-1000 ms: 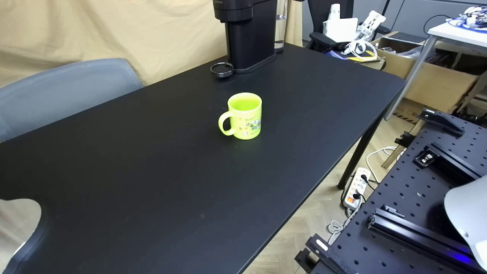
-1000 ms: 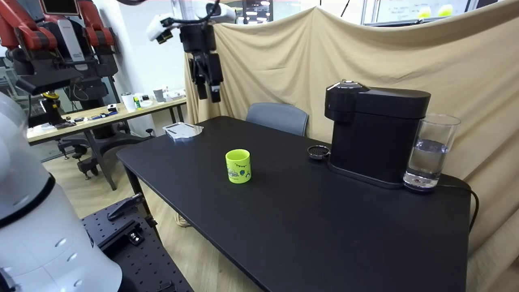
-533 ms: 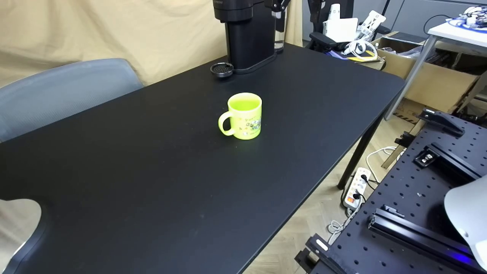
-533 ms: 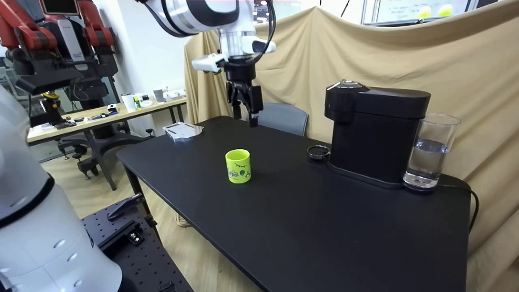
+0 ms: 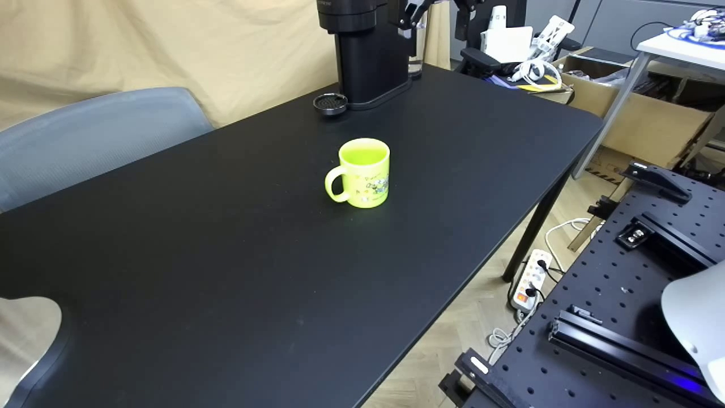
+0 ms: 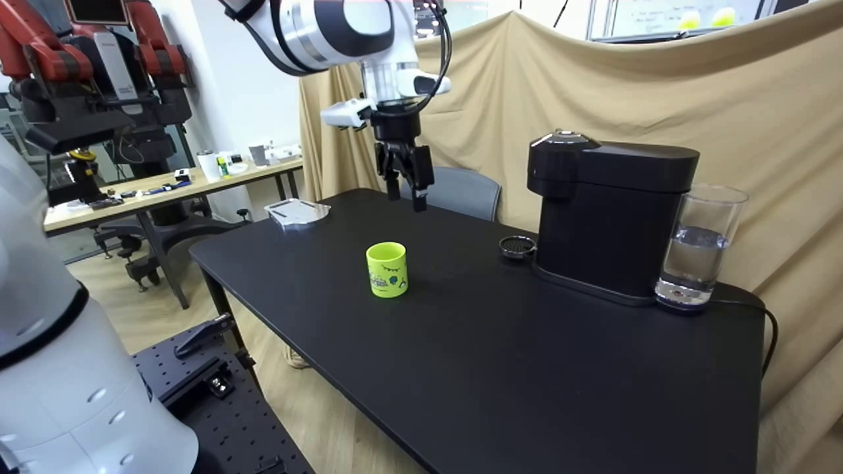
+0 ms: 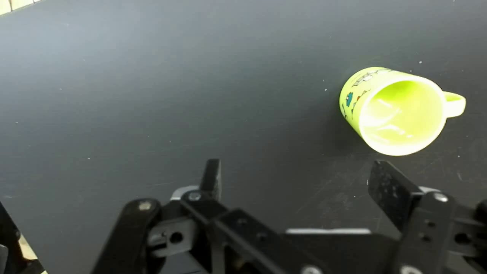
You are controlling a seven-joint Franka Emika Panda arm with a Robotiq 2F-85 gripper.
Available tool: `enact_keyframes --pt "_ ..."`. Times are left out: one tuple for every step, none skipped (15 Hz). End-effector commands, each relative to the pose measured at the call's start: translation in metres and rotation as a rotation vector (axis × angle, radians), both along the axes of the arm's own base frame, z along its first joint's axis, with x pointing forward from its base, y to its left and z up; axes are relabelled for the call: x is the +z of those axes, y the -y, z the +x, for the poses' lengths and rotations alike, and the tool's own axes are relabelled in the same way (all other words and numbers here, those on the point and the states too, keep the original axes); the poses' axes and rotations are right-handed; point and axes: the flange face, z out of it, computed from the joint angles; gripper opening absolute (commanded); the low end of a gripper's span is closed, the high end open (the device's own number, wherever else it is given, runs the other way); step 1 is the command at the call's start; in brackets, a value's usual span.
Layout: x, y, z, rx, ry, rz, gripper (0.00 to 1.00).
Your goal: Move the mug forward
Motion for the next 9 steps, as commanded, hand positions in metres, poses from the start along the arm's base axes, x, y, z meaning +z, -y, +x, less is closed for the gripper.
enact_keyframes --pt "-0.025 -0.029 0.015 -0.006 0.057 -0.015 1.00" --pt "-0.036 -0.038 0.019 0.000 0.061 -0.003 1.00" --pt "-0.048 -0.048 0.023 0.012 0.056 0.006 1.00" --pt "-0.060 -0.055 0.025 0.025 0.050 0.005 1.00" --pt "-0.072 -0.061 0.026 0.035 0.039 0.011 1.00" --pt "-0.084 -0.066 0.026 0.045 0.029 0.010 1.00" --pt "-0.094 -0.069 0.026 0.057 0.018 0.017 1.00" --pt "-0.104 -0.072 0.026 0.067 0.008 0.025 1.00" --pt "-0.112 -0.074 0.026 0.073 0.000 0.027 1.00"
